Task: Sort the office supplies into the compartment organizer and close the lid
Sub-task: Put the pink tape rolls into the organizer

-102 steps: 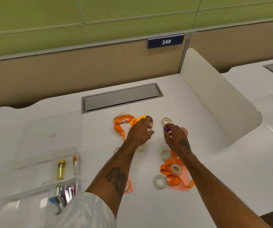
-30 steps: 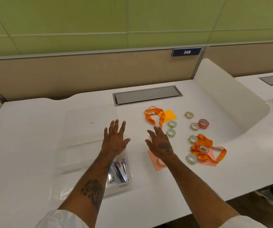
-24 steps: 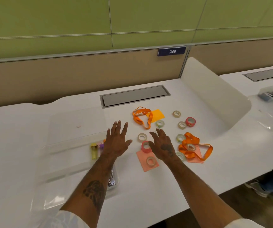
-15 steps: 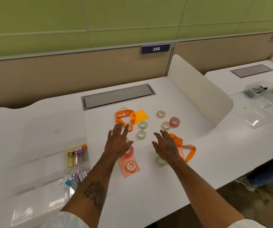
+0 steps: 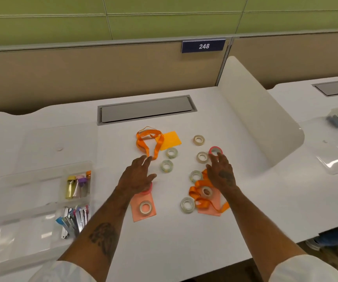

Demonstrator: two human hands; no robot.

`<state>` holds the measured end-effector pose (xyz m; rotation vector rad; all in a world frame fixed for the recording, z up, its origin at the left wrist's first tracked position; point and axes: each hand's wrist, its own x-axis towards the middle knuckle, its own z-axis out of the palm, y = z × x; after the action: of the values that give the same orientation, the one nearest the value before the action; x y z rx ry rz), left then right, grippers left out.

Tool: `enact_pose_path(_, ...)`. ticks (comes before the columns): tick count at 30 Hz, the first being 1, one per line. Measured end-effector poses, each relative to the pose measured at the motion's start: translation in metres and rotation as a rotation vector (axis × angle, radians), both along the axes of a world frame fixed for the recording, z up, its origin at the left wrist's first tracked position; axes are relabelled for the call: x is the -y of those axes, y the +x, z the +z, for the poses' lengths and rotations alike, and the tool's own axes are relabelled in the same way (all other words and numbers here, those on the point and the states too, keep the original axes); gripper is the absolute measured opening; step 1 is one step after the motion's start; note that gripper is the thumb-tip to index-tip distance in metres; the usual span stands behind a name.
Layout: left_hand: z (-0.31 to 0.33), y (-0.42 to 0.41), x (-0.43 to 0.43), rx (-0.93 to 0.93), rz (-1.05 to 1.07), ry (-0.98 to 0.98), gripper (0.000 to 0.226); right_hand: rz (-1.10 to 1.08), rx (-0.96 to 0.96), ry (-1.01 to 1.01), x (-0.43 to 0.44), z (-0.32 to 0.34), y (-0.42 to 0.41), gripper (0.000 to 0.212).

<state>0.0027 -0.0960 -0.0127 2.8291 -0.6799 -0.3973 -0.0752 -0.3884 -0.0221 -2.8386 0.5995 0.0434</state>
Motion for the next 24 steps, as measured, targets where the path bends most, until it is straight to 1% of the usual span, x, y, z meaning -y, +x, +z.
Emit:
enact_pose_path(3,-0.002,0.000,-0.005,-0.010,0.041,0.010,0.068,0.049,-0.029,0.006,0.014,-0.001,0.014,0.058)
enact_pose_path(7,-0.002,-0.006,-0.015,-0.027,0.111,-0.015,0.064,0.133,-0.145,-0.045,0.025,-0.005,0.030,0.067)
enact_pose_path(10,0.001,-0.011,-0.023,-0.026,0.135,0.004,0.065,0.146,-0.218,-0.054,0.030,-0.004,0.034,0.061)
enact_pose_path(13,0.006,-0.017,-0.029,-0.031,0.157,0.005,0.068,0.174,-0.103,-0.171,0.031,-0.004,0.032,0.042)
enact_pose_path(15,0.008,-0.021,-0.032,-0.035,0.149,0.024,0.071,0.121,-0.044,-0.176,0.031,-0.003,0.031,0.036)
enact_pose_path(18,0.007,-0.026,-0.032,-0.068,0.128,0.043,0.075,0.018,-0.032,-0.158,0.032,0.001,0.033,0.039)
enact_pose_path(21,0.003,-0.031,-0.027,-0.063,0.111,0.062,0.077,0.003,0.028,-0.126,0.031,0.006,0.033,0.042)
enact_pose_path(24,-0.002,-0.035,-0.020,-0.038,0.097,0.071,0.073,0.009,0.102,-0.101,0.030,0.011,0.030,0.044)
